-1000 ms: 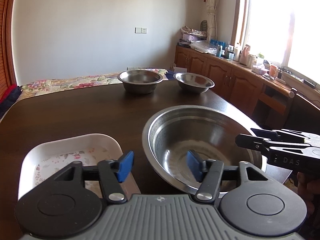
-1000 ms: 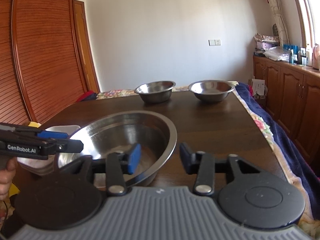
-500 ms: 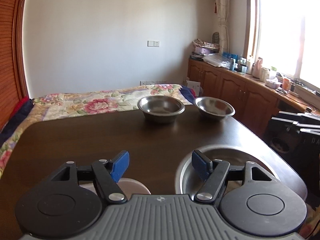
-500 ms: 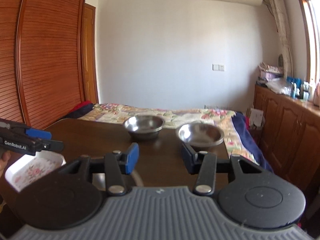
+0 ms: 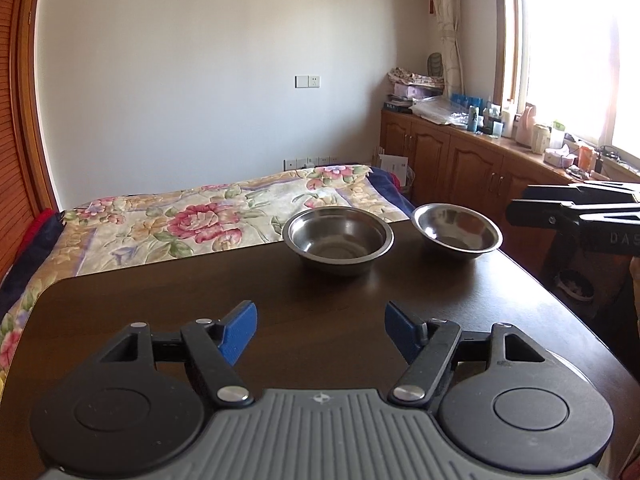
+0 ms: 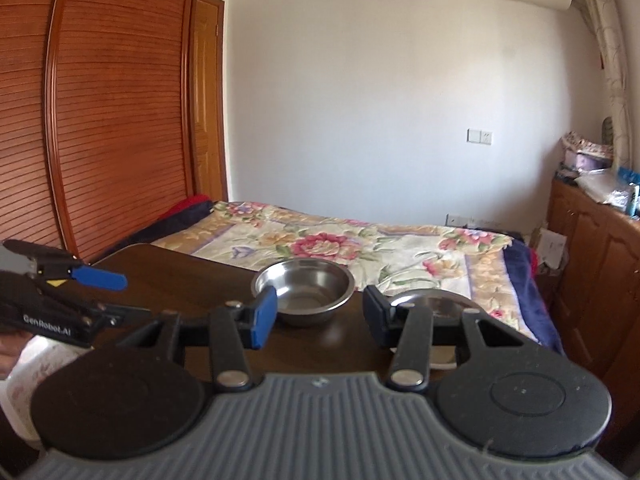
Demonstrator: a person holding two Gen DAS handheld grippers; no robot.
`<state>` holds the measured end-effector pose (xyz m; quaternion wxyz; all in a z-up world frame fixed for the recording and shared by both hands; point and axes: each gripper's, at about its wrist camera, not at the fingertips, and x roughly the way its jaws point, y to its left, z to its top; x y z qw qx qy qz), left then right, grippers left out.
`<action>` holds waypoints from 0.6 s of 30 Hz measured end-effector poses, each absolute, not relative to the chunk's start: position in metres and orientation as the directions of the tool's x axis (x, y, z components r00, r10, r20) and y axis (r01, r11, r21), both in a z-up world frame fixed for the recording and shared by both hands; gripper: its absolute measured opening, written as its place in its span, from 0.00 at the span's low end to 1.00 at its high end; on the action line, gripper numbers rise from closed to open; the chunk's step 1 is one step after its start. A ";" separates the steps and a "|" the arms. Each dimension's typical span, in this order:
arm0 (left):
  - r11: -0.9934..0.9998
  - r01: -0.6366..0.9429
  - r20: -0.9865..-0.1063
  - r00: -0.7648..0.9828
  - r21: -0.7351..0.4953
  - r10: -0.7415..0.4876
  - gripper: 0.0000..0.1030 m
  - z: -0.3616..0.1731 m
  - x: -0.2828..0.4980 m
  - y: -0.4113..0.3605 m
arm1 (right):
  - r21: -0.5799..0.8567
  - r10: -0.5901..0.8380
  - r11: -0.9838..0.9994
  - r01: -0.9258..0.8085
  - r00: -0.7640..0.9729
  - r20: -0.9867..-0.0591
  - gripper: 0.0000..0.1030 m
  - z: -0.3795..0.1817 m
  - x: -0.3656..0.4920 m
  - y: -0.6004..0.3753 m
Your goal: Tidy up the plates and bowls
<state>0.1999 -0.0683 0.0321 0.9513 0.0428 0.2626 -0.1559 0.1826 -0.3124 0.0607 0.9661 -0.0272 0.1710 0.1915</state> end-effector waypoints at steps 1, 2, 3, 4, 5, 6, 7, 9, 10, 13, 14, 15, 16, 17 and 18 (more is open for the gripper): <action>0.947 0.320 -0.516 0.811 -0.002 -0.275 0.71 0.032 0.203 -0.069 | 0.006 0.359 0.925 -0.381 0.867 -0.345 0.48 0.061 0.187 -0.312; 0.947 0.322 -0.519 0.809 -0.003 -0.276 0.71 0.032 0.206 -0.070 | -0.002 0.357 0.924 -0.381 0.867 -0.348 0.48 0.062 0.192 -0.310; 0.946 0.324 -0.521 0.807 -0.003 -0.278 0.71 0.032 0.210 -0.070 | -0.010 0.355 0.924 -0.383 0.866 -0.352 0.48 0.062 0.195 -0.309; 0.945 0.326 -0.520 0.807 -0.002 -0.279 0.71 0.033 0.215 -0.071 | -0.014 0.355 0.923 -0.385 0.864 -0.356 0.48 0.062 0.200 -0.307; 0.945 0.328 -0.520 0.807 0.001 -0.279 0.72 0.033 0.219 -0.073 | -0.016 0.356 0.922 -0.388 0.862 -0.361 0.48 0.062 0.205 -0.306; 0.944 0.330 -0.519 0.808 0.005 -0.279 0.72 0.033 0.224 -0.074 | -0.016 0.357 0.921 -0.390 0.859 -0.366 0.47 0.061 0.210 -0.305; 0.944 0.331 -0.519 0.808 0.007 -0.279 0.72 0.033 0.229 -0.075 | -0.014 0.359 0.920 -0.392 0.857 -0.370 0.47 0.060 0.215 -0.304; 0.943 0.333 -0.523 0.805 0.008 -0.279 0.72 0.032 0.240 -0.079 | 0.000 0.365 0.919 -0.395 0.848 -0.384 0.47 0.056 0.223 -0.303; 0.943 0.333 -0.524 0.804 0.009 -0.279 0.72 0.030 0.244 -0.079 | 0.006 0.369 0.917 -0.398 0.843 -0.392 0.47 0.054 0.229 -0.302; 0.938 0.347 -0.534 0.796 0.014 -0.286 0.72 0.027 0.256 -0.084 | 0.006 0.369 0.915 -0.403 0.833 -0.413 0.46 0.047 0.242 -0.298; 0.937 0.350 -0.536 0.794 0.019 -0.286 0.72 0.026 0.261 -0.085 | 0.008 0.371 0.914 -0.405 0.829 -0.419 0.46 0.044 0.246 -0.297; 0.936 0.351 -0.539 0.793 0.024 -0.284 0.72 0.025 0.265 -0.086 | 0.012 0.373 0.913 -0.407 0.824 -0.427 0.46 0.042 0.251 -0.295; 0.936 0.352 -0.542 0.791 0.025 -0.283 0.72 0.024 0.270 -0.086 | 0.018 0.376 0.912 -0.410 0.818 -0.435 0.45 0.040 0.256 -0.294; 0.936 0.352 -0.547 0.788 0.022 -0.283 0.72 0.023 0.276 -0.086 | 0.023 0.379 0.911 -0.412 0.813 -0.442 0.45 0.037 0.259 -0.293; 0.937 0.350 -0.552 0.784 0.015 -0.284 0.72 0.021 0.281 -0.085 | 0.028 0.382 0.910 -0.415 0.807 -0.450 0.45 0.036 0.264 -0.291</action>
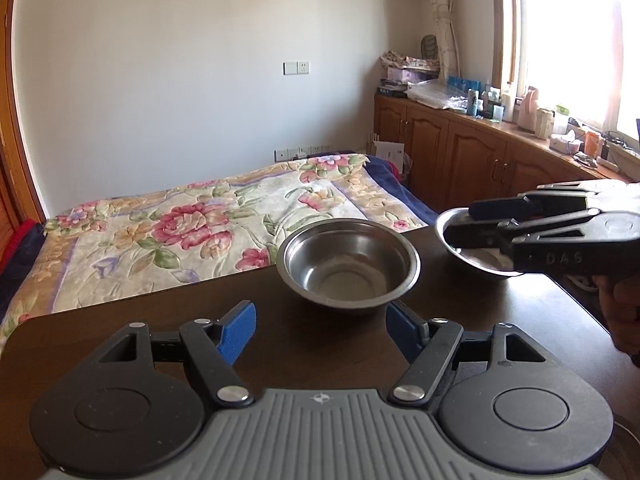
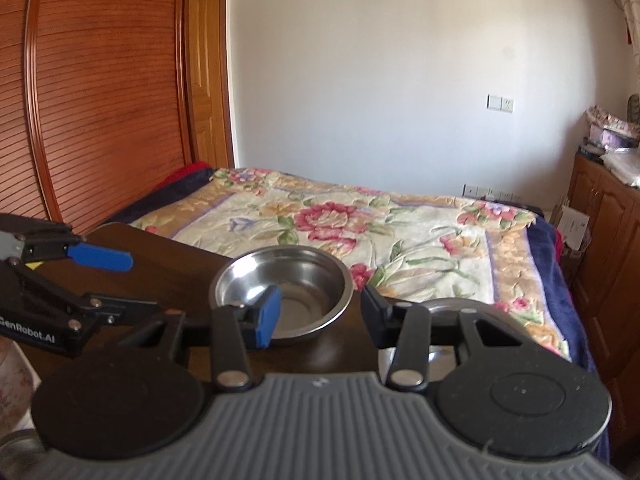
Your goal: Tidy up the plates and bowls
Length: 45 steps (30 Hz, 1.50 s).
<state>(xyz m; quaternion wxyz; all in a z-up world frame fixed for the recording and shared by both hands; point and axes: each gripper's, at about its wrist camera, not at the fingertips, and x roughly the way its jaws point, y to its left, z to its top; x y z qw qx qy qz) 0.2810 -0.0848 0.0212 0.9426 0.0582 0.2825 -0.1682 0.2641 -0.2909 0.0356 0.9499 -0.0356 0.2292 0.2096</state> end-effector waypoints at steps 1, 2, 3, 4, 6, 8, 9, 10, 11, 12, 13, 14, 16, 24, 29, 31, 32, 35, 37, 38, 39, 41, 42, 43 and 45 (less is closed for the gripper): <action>0.938 0.347 -0.557 0.779 0.004 -0.286 0.72 0.020 0.286 -0.084 | 0.034 0.384 0.909 -0.416 0.802 -0.458 0.45 0.033 0.269 -0.290; 0.939 0.343 -0.564 0.774 -0.009 -0.288 0.72 0.018 0.292 -0.083 | 0.038 0.386 0.908 -0.418 0.796 -0.466 0.44 0.031 0.273 -0.289; 0.941 0.339 -0.568 0.771 -0.016 -0.288 0.72 0.016 0.296 -0.082 | 0.042 0.387 0.907 -0.419 0.791 -0.474 0.43 0.029 0.277 -0.288; 0.942 0.336 -0.572 0.769 -0.019 -0.286 0.72 0.015 0.300 -0.082 | 0.047 0.388 0.907 -0.418 0.788 -0.479 0.43 0.027 0.280 -0.288; 0.944 0.330 -0.580 0.765 -0.021 -0.280 0.72 0.013 0.309 -0.082 | 0.063 0.392 0.907 -0.417 0.778 -0.490 0.43 0.025 0.288 -0.289; 0.945 0.325 -0.585 0.761 -0.027 -0.279 0.72 0.011 0.316 -0.082 | 0.079 0.396 0.906 -0.415 0.771 -0.499 0.42 0.022 0.294 -0.288; 0.945 0.325 -0.588 0.759 -0.031 -0.280 0.72 0.009 0.320 -0.083 | 0.082 0.398 0.906 -0.416 0.767 -0.503 0.42 0.021 0.296 -0.287; 0.946 0.323 -0.592 0.756 -0.033 -0.279 0.72 0.008 0.324 -0.083 | 0.081 0.397 0.906 -0.416 0.765 -0.507 0.42 0.020 0.297 -0.287; 0.947 0.320 -0.595 0.754 -0.036 -0.278 0.72 0.007 0.328 -0.084 | 0.078 0.393 0.907 -0.415 0.764 -0.511 0.42 0.019 0.298 -0.285; 0.947 0.319 -0.598 0.752 -0.038 -0.278 0.72 0.006 0.331 -0.084 | 0.076 0.392 0.907 -0.414 0.763 -0.515 0.42 0.018 0.299 -0.284; 0.947 0.318 -0.601 0.749 -0.041 -0.278 0.71 0.004 0.333 -0.084 | 0.078 0.393 0.906 -0.416 0.760 -0.518 0.42 0.017 0.302 -0.285; 0.947 0.318 -0.603 0.747 -0.044 -0.279 0.70 0.003 0.336 -0.084 | 0.079 0.395 0.905 -0.418 0.757 -0.520 0.42 0.017 0.303 -0.284; 0.947 0.318 -0.608 0.743 -0.048 -0.280 0.69 0.000 0.340 -0.086 | 0.075 0.392 0.905 -0.419 0.753 -0.528 0.42 0.015 0.305 -0.282; 0.947 0.314 -0.616 0.734 -0.066 -0.286 0.66 -0.006 0.344 -0.089 | 0.082 0.390 0.905 -0.417 0.738 -0.551 0.42 0.009 0.310 -0.278; 0.947 0.313 -0.617 0.731 -0.074 -0.290 0.59 -0.006 0.345 -0.088 | 0.090 0.397 0.901 -0.424 0.725 -0.563 0.42 0.007 0.311 -0.275; 0.945 0.319 -0.622 0.726 -0.075 -0.295 0.53 -0.007 0.346 -0.088 | 0.089 0.401 0.898 -0.430 0.720 -0.566 0.41 0.006 0.312 -0.272; 0.944 0.321 -0.625 0.722 -0.078 -0.297 0.49 -0.008 0.347 -0.088 | 0.090 0.403 0.897 -0.432 0.719 -0.567 0.41 0.006 0.312 -0.271; 0.942 0.323 -0.635 0.711 -0.089 -0.304 0.41 -0.011 0.349 -0.087 | 0.095 0.412 0.893 -0.441 0.711 -0.570 0.40 0.006 0.311 -0.269; 0.943 0.320 -0.640 0.706 -0.095 -0.304 0.40 -0.012 0.350 -0.086 | 0.101 0.418 0.890 -0.444 0.707 -0.571 0.39 0.005 0.310 -0.268; 0.944 0.316 -0.641 0.706 -0.097 -0.302 0.38 -0.012 0.349 -0.085 | 0.104 0.420 0.889 -0.445 0.704 -0.572 0.38 0.005 0.309 -0.268; 0.945 0.311 -0.642 0.706 -0.098 -0.299 0.38 -0.012 0.349 -0.084 | 0.109 0.420 0.890 -0.443 0.703 -0.573 0.36 0.006 0.309 -0.268; 0.947 0.305 -0.645 0.705 -0.099 -0.295 0.37 -0.011 0.347 -0.082 | 0.127 0.427 0.890 -0.439 0.699 -0.574 0.31 0.007 0.307 -0.270; 0.948 0.302 -0.645 0.706 -0.098 -0.292 0.35 -0.010 0.345 -0.082 | 0.138 0.430 0.890 -0.435 0.698 -0.573 0.29 0.008 0.307 -0.271; 0.948 0.302 -0.644 0.708 -0.096 -0.290 0.33 -0.008 0.343 -0.081 | 0.145 0.432 0.890 -0.433 0.699 -0.570 0.28 0.008 0.306 -0.273; 0.948 0.305 -0.641 0.710 -0.096 -0.293 0.29 -0.004 0.339 -0.081 | 0.153 0.432 0.892 -0.426 0.703 -0.565 0.25 0.011 0.303 -0.275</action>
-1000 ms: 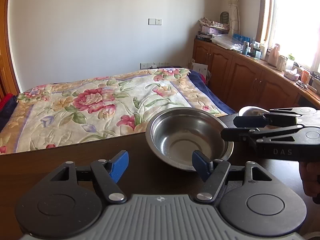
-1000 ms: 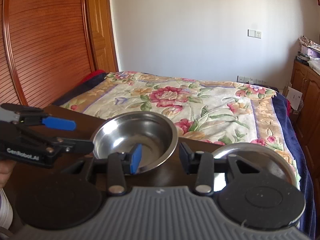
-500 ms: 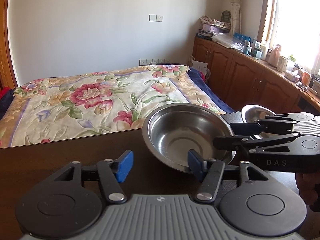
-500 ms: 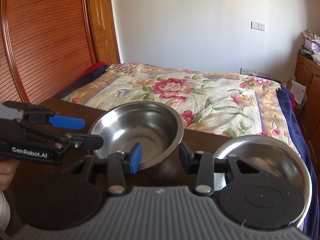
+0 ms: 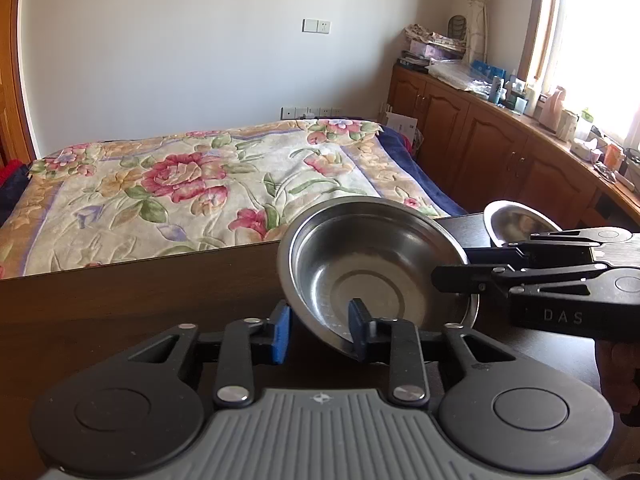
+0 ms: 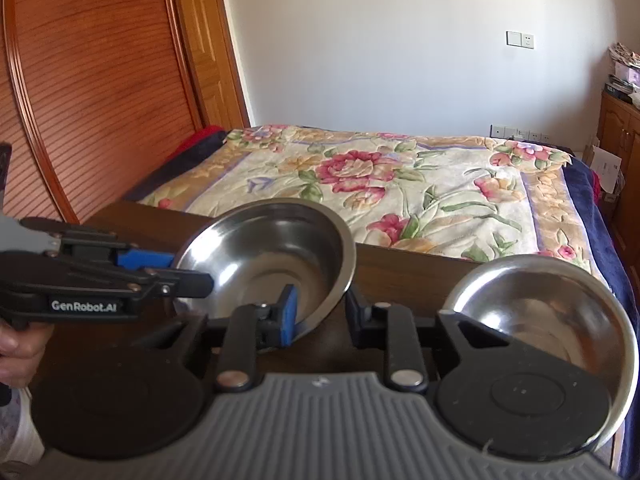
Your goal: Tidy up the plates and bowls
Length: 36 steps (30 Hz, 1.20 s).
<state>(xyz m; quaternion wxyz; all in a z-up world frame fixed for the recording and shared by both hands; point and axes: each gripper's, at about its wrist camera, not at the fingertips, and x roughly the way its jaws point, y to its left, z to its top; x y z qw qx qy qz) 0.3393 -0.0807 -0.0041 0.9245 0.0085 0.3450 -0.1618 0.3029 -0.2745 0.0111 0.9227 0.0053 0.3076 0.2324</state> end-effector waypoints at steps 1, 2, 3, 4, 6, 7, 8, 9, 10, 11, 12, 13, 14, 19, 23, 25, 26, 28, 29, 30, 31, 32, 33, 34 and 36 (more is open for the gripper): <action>0.947 0.307 -0.637 0.712 -0.097 -0.296 0.28 -0.002 0.337 -0.080 | 0.154 0.428 0.895 -0.419 0.707 -0.564 0.23 0.012 0.301 -0.276; 0.946 0.308 -0.633 0.715 -0.096 -0.297 0.25 0.001 0.334 -0.081 | 0.154 0.423 0.898 -0.412 0.711 -0.561 0.22 0.014 0.299 -0.277; 0.946 0.311 -0.628 0.718 -0.095 -0.299 0.24 0.003 0.332 -0.081 | 0.152 0.419 0.900 -0.408 0.716 -0.559 0.21 0.016 0.298 -0.278; 0.945 0.312 -0.623 0.722 -0.094 -0.300 0.24 0.006 0.329 -0.082 | 0.151 0.417 0.902 -0.405 0.721 -0.554 0.20 0.018 0.295 -0.279; 0.945 0.317 -0.608 0.734 -0.086 -0.302 0.21 0.011 0.323 -0.083 | 0.143 0.407 0.907 -0.397 0.735 -0.543 0.19 0.023 0.290 -0.280; 0.945 0.318 -0.601 0.741 -0.078 -0.300 0.21 0.013 0.320 -0.084 | 0.137 0.402 0.909 -0.393 0.741 -0.538 0.18 0.025 0.287 -0.280; 0.945 0.319 -0.594 0.747 -0.072 -0.298 0.20 0.016 0.317 -0.084 | 0.134 0.398 0.911 -0.390 0.746 -0.534 0.17 0.027 0.285 -0.280; 0.945 0.320 -0.590 0.750 -0.070 -0.298 0.19 0.018 0.314 -0.085 | 0.132 0.396 0.912 -0.387 0.750 -0.530 0.16 0.029 0.283 -0.281; 0.944 0.323 -0.587 0.751 -0.071 -0.301 0.19 0.020 0.311 -0.085 | 0.132 0.394 0.913 -0.385 0.754 -0.525 0.16 0.031 0.280 -0.282; 0.942 0.326 -0.584 0.752 -0.072 -0.305 0.19 0.023 0.308 -0.085 | 0.131 0.394 0.914 -0.385 0.757 -0.522 0.16 0.034 0.278 -0.283; 0.941 0.330 -0.580 0.754 -0.073 -0.309 0.19 0.026 0.305 -0.085 | 0.130 0.393 0.914 -0.384 0.760 -0.518 0.16 0.036 0.276 -0.284; 0.940 0.333 -0.576 0.756 -0.072 -0.312 0.19 0.028 0.301 -0.085 | 0.129 0.392 0.915 -0.383 0.763 -0.514 0.16 0.039 0.273 -0.285; 0.939 0.337 -0.571 0.758 -0.071 -0.315 0.19 0.031 0.298 -0.085 | 0.128 0.391 0.915 -0.382 0.767 -0.509 0.16 0.041 0.270 -0.285; 0.937 0.343 -0.545 0.774 -0.065 -0.322 0.18 0.043 0.279 -0.085 | 0.115 0.383 0.919 -0.377 0.785 -0.487 0.15 0.053 0.256 -0.288; 0.933 0.353 -0.526 0.782 -0.067 -0.333 0.16 0.052 0.263 -0.084 | 0.105 0.376 0.922 -0.372 0.802 -0.465 0.13 0.061 0.242 -0.290; 0.932 0.357 -0.520 0.785 -0.065 -0.337 0.15 0.055 0.256 -0.083 | 0.101 0.371 0.924 -0.368 0.808 -0.458 0.12 0.063 0.234 -0.290; 0.931 0.360 -0.516 0.786 -0.064 -0.339 0.14 0.056 0.253 -0.082 | 0.097 0.369 0.925 -0.366 0.811 -0.455 0.11 0.064 0.231 -0.290; 0.928 0.367 -0.510 0.788 -0.064 -0.346 0.12 0.057 0.246 -0.081 | 0.087 0.362 0.928 -0.363 0.816 -0.450 0.10 0.066 0.225 -0.291; 0.927 0.370 -0.507 0.788 -0.064 -0.350 0.12 0.058 0.242 -0.081 | 0.085 0.360 0.928 -0.362 0.819 -0.447 0.10 0.067 0.223 -0.291; 0.926 0.371 -0.504 0.789 -0.065 -0.352 0.11 0.059 0.239 -0.080 | 0.085 0.360 0.928 -0.362 0.820 -0.444 0.10 0.068 0.220 -0.292; 0.925 0.374 -0.499 0.791 -0.065 -0.355 0.11 0.060 0.235 -0.079 | 0.083 0.359 0.929 -0.361 0.824 -0.439 0.10 0.069 0.217 -0.292; 0.924 0.378 -0.493 0.792 -0.066 -0.359 0.11 0.060 0.230 -0.078 | 0.080 0.358 0.929 -0.360 0.827 -0.434 0.10 0.071 0.214 -0.292; 0.922 0.381 -0.490 0.793 -0.067 -0.363 0.11 0.062 0.227 -0.077 | 0.076 0.356 0.930 -0.360 0.830 -0.429 0.10 0.073 0.211 -0.291; 0.921 0.383 -0.486 0.794 -0.068 -0.366 0.11 0.063 0.223 -0.076 | 0.073 0.355 0.930 -0.359 0.833 -0.424 0.10 0.074 0.207 -0.291; 0.919 0.389 -0.477 0.796 -0.069 -0.373 0.11 0.066 0.215 -0.074 | 0.068 0.354 0.931 -0.359 0.837 -0.417 0.10 0.077 0.200 -0.291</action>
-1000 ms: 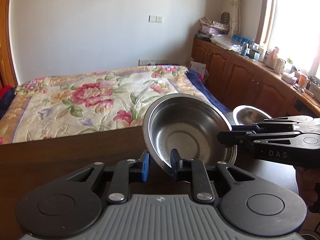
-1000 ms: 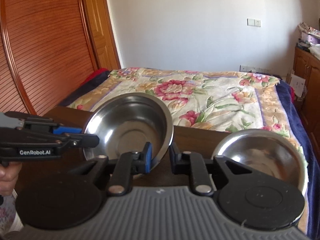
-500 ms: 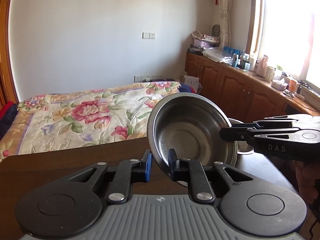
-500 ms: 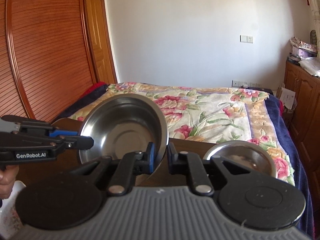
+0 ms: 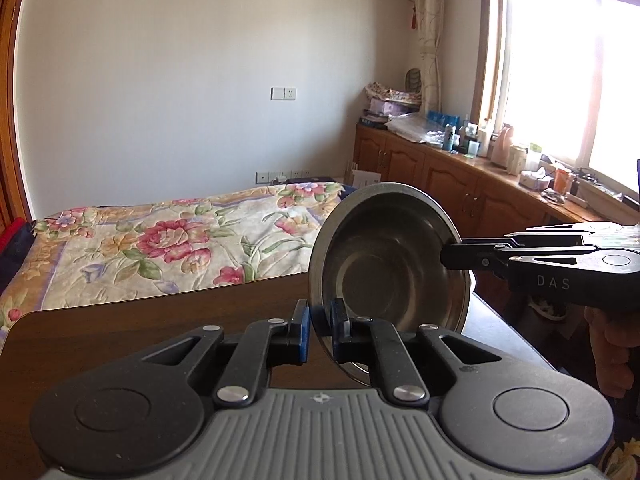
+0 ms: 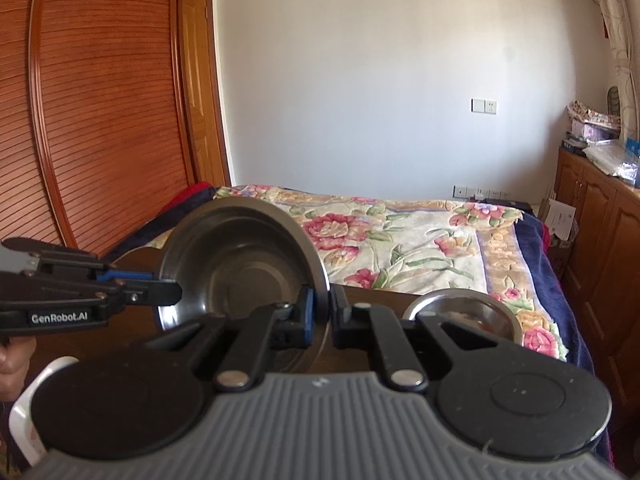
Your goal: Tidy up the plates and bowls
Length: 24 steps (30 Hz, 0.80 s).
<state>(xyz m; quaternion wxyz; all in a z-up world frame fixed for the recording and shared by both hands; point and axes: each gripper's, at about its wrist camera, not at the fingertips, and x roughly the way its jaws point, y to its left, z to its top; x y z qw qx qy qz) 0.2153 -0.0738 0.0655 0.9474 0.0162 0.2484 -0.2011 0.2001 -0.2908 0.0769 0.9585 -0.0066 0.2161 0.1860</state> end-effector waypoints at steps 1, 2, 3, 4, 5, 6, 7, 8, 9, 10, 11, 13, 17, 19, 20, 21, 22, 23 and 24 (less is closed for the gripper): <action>0.917 0.393 -0.474 0.796 -0.068 -0.377 0.11 0.067 0.211 -0.073 | 0.062 0.353 0.931 -0.360 0.839 -0.414 0.10 0.078 0.196 -0.290; 0.915 0.397 -0.471 0.796 -0.068 -0.380 0.11 0.068 0.206 -0.072 | 0.058 0.352 0.931 -0.361 0.840 -0.412 0.10 0.079 0.192 -0.290; 0.913 0.402 -0.467 0.796 -0.068 -0.385 0.11 0.069 0.202 -0.071 | 0.055 0.352 0.930 -0.363 0.841 -0.411 0.10 0.079 0.189 -0.290; 0.911 0.406 -0.465 0.795 -0.069 -0.389 0.11 0.069 0.197 -0.069 | 0.053 0.353 0.930 -0.364 0.842 -0.409 0.10 0.080 0.185 -0.290; 0.909 0.411 -0.462 0.794 -0.070 -0.395 0.11 0.069 0.192 -0.068 | 0.052 0.353 0.930 -0.364 0.843 -0.407 0.10 0.080 0.180 -0.291; 0.907 0.415 -0.461 0.793 -0.070 -0.399 0.11 0.069 0.187 -0.068 | 0.051 0.353 0.930 -0.365 0.843 -0.406 0.10 0.081 0.176 -0.291; 0.905 0.419 -0.459 0.792 -0.070 -0.402 0.11 0.069 0.182 -0.067 | 0.050 0.352 0.930 -0.364 0.844 -0.405 0.10 0.080 0.172 -0.291; 0.903 0.423 -0.458 0.791 -0.070 -0.406 0.11 0.068 0.176 -0.067 | 0.048 0.351 0.930 -0.364 0.844 -0.405 0.10 0.080 0.169 -0.292; 0.901 0.427 -0.459 0.789 -0.070 -0.410 0.10 0.067 0.172 -0.066 | 0.046 0.350 0.930 -0.363 0.844 -0.406 0.10 0.079 0.164 -0.291; 0.899 0.432 -0.457 0.787 -0.070 -0.414 0.10 0.067 0.167 -0.066 | 0.044 0.348 0.931 -0.363 0.845 -0.406 0.10 0.078 0.160 -0.292; 0.896 0.437 -0.457 0.784 -0.073 -0.419 0.10 0.066 0.162 -0.065 | 0.042 0.347 0.931 -0.362 0.845 -0.406 0.10 0.077 0.155 -0.292; 0.892 0.444 -0.457 0.779 -0.079 -0.429 0.10 0.064 0.153 -0.064 | 0.041 0.346 0.932 -0.361 0.845 -0.407 0.10 0.075 0.145 -0.293; 0.884 0.461 -0.466 0.768 -0.072 -0.439 0.10 0.054 0.135 -0.066 | 0.038 0.337 0.934 -0.355 0.841 -0.423 0.10 0.066 0.130 -0.293; 0.882 0.466 -0.473 0.762 -0.073 -0.442 0.10 0.048 0.128 -0.067 | 0.042 0.338 0.933 -0.356 0.834 -0.436 0.10 0.060 0.126 -0.294; 0.880 0.467 -0.477 0.757 -0.084 -0.447 0.10 0.045 0.126 -0.066 | 0.044 0.337 0.934 -0.355 0.832 -0.441 0.10 0.059 0.124 -0.294; 0.880 0.467 -0.481 0.753 -0.090 -0.449 0.10 0.043 0.124 -0.066 | 0.047 0.337 0.934 -0.354 0.829 -0.446 0.10 0.056 0.123 -0.295; 0.879 0.468 -0.483 0.751 -0.090 -0.449 0.10 0.041 0.122 -0.066 | 0.051 0.338 0.934 -0.354 0.827 -0.450 0.10 0.054 0.120 -0.295; 0.879 0.468 -0.486 0.750 -0.089 -0.449 0.09 0.039 0.120 -0.067 | 0.053 0.338 0.934 -0.354 0.825 -0.453 0.10 0.052 0.118 -0.294; 0.879 0.469 -0.489 0.748 -0.088 -0.449 0.09 0.038 0.118 -0.067 | 0.054 0.338 0.934 -0.353 0.823 -0.456 0.10 0.051 0.115 -0.294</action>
